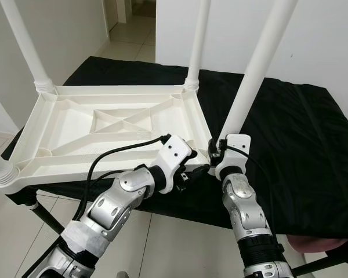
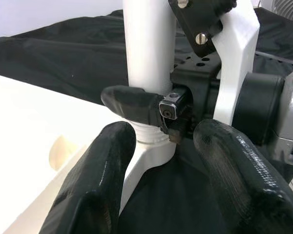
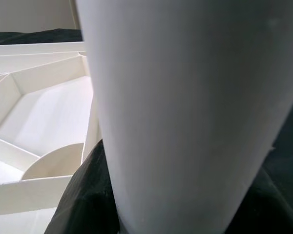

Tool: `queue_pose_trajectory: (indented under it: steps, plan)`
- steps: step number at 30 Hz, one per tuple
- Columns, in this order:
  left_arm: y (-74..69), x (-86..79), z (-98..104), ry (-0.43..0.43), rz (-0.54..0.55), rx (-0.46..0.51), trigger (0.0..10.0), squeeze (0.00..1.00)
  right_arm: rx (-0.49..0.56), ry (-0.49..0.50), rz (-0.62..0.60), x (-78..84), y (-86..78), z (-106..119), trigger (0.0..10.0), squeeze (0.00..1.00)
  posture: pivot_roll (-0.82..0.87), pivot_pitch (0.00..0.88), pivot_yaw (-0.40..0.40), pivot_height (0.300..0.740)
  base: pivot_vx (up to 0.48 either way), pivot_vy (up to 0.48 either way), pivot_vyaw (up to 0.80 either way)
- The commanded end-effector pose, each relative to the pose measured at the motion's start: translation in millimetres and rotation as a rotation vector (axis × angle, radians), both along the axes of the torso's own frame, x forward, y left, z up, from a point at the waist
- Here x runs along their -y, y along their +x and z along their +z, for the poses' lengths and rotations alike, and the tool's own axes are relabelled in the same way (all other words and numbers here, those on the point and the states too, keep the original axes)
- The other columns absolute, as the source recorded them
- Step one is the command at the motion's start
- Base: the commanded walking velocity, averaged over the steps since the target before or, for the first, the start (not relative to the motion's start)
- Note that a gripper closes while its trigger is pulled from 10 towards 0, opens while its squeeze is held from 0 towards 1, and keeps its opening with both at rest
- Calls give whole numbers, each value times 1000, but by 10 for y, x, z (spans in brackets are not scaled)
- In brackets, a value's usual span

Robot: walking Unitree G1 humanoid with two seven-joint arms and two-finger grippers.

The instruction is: Building children table

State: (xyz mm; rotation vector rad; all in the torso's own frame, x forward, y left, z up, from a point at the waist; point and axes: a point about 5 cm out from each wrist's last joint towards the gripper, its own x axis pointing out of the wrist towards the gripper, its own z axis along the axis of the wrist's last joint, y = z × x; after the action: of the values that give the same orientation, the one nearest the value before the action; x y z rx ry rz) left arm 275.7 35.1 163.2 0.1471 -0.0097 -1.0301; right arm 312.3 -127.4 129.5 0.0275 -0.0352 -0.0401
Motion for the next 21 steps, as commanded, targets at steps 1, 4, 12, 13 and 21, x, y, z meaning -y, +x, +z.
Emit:
queue_pose_trajectory:
  steps: [1, 4, 12, 13, 21]
  plan:
    - [-30, 10, -27, 31, -103, -5, 10000, 0, -45, -12, -62, 103, -38, -87, 10000, 0, -110, 0, -1, 740, 0, 0, 0]
    - [-40, 25, -32, 30, -112, -8, 10000, 0, -47, -14, -72, 104, -49, -86, 10000, 0, -116, 0, -1, 740, 0, 0, 0]
    - [-42, 23, -46, 34, -118, -12, 10000, 0, -55, -14, -85, 94, -56, -83, 10000, 0, -112, 0, -1, 740, 0, 0, 0]
    - [-42, 23, -46, 34, -118, -12, 10000, 0, -55, -14, -85, 94, -56, -83, 10000, 0, -112, 0, -1, 740, 0, 0, 0]
    - [-51, 5, -61, 38, -115, -16, 10000, 0, -58, -12, -86, 71, -60, -88, 10000, 0, -113, 0, -1, 740, 0, 0, 0]
